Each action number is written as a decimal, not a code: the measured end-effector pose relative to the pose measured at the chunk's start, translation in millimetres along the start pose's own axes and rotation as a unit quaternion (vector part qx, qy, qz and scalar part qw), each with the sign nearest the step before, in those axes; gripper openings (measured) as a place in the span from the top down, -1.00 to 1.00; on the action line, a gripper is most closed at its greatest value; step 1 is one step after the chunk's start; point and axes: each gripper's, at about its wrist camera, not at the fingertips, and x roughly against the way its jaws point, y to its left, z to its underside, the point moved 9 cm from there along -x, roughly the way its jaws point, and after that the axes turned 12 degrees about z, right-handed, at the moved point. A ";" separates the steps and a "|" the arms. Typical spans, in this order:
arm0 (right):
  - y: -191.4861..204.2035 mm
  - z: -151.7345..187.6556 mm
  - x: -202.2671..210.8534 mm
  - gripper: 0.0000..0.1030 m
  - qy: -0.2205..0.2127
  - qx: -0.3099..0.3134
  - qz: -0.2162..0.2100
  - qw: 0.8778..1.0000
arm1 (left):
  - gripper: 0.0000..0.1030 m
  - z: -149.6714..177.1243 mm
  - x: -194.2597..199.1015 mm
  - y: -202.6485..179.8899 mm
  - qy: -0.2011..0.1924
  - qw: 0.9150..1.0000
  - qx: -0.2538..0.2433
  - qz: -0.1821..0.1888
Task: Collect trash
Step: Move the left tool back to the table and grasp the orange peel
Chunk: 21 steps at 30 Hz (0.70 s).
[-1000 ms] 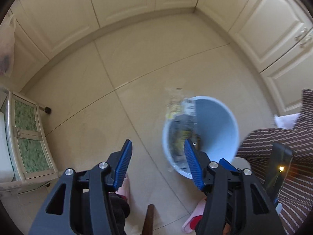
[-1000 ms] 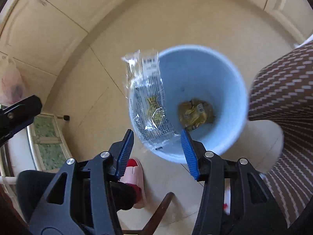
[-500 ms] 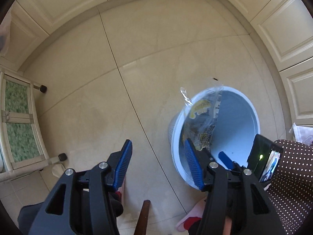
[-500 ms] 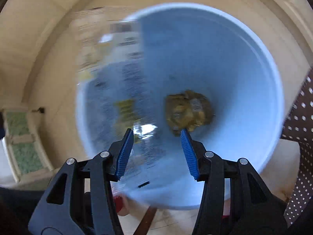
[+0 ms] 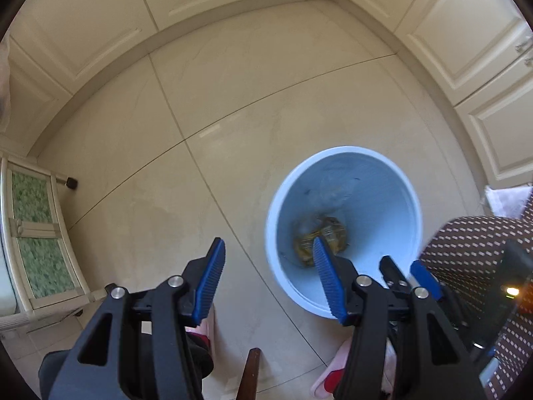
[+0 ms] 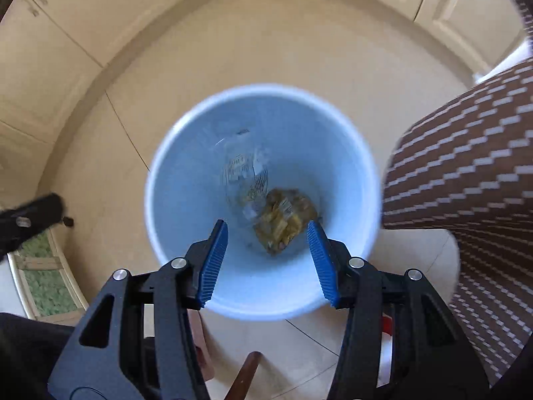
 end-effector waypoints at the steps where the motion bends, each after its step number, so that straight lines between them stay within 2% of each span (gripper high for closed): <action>1: -5.4 -5.1 20.3 0.03 -0.019 -0.008 -0.002 1.000 | -0.06 -1.7 8.9 -7.2 -0.009 1.000 -0.007 0.005; 3: -15.8 -11.7 55.5 0.03 -0.052 -0.018 -0.002 0.998 | -0.06 -2.4 31.9 -25.2 -0.028 0.999 -0.030 0.014; 5: -31.8 -20.0 107.4 0.03 -0.100 -0.036 0.002 0.994 | -0.06 -1.1 59.7 -46.5 -0.054 0.997 -0.046 0.033; 8: -55.0 -27.8 176.5 0.03 -0.167 -0.052 0.007 0.985 | -0.06 1.7 107.6 -75.1 -0.094 0.991 -0.066 0.061; 10: -68.5 -28.7 230.5 0.03 -0.218 -0.061 0.013 0.974 | -0.06 5.1 148.4 -93.4 -0.129 0.985 -0.078 0.081; 12: -81.4 -24.7 279.7 0.03 -0.264 -0.069 0.021 0.962 | -0.06 12.2 191.7 -110.6 -0.167 0.976 -0.091 0.103; 16: -105.8 -0.5 381.7 0.03 -0.359 -0.077 0.050 0.929 | -0.06 36.3 267.1 -142.4 -0.232 0.956 -0.122 0.135; 21: -155.4 34.2 461.5 -0.05 -0.418 -0.112 0.102 0.896 | -0.07 80.6 329.8 -204.9 -0.259 0.929 -0.192 0.182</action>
